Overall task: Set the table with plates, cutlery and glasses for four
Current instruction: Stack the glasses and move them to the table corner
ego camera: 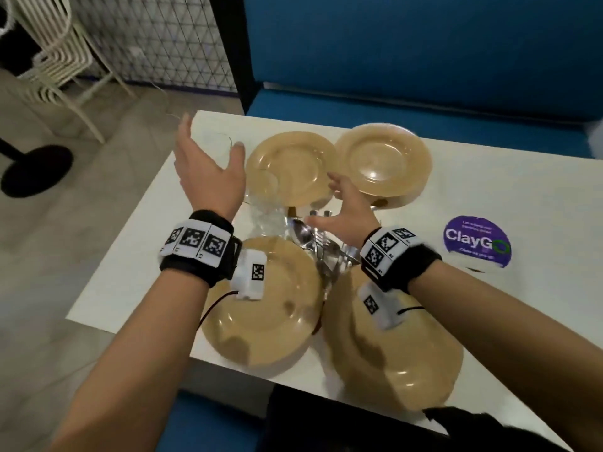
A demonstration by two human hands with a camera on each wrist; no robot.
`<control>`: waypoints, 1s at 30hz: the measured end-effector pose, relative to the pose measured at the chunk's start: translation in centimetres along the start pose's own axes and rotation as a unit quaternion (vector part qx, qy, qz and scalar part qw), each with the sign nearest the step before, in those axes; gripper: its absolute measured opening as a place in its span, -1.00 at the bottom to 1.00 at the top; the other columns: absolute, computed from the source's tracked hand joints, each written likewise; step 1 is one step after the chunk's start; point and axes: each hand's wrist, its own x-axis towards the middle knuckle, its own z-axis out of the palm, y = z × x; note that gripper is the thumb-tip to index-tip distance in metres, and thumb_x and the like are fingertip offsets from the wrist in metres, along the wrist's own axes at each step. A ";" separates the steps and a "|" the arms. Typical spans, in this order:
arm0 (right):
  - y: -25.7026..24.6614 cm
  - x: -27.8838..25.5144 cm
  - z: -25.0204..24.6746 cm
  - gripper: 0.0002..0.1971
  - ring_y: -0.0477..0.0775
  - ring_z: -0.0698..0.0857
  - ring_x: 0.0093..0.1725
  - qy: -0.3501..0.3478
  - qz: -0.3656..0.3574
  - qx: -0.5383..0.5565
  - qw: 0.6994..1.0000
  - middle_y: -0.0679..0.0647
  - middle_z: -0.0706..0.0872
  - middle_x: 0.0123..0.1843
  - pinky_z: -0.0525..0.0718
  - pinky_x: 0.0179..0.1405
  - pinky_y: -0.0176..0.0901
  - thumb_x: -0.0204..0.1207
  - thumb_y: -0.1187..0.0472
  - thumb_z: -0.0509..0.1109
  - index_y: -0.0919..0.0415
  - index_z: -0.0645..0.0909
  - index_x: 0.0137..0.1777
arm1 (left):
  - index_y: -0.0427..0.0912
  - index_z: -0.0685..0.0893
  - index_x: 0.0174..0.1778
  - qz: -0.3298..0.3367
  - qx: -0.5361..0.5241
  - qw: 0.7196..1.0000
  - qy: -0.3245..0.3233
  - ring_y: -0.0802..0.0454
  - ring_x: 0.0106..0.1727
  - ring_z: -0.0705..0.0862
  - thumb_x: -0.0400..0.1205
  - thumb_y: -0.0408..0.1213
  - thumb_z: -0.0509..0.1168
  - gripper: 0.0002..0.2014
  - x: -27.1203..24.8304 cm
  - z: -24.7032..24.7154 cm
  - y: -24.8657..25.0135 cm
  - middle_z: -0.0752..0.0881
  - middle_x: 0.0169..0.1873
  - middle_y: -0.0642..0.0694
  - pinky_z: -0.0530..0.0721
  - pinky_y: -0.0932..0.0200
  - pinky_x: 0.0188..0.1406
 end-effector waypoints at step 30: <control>-2.1 1.2 -1.4 -0.23 -0.02 0.58 0.23 0.144 -0.027 0.150 0.978 -0.20 0.57 0.15 0.64 0.16 -0.16 0.12 0.20 0.71 -0.05 0.44 0.32 | 0.05 0.44 0.14 -0.063 -0.051 0.972 -0.220 0.10 0.07 0.70 0.23 -0.06 0.61 -0.36 2.4 4.7 -2.7 0.64 0.13 0.05 0.70 0.06 0.10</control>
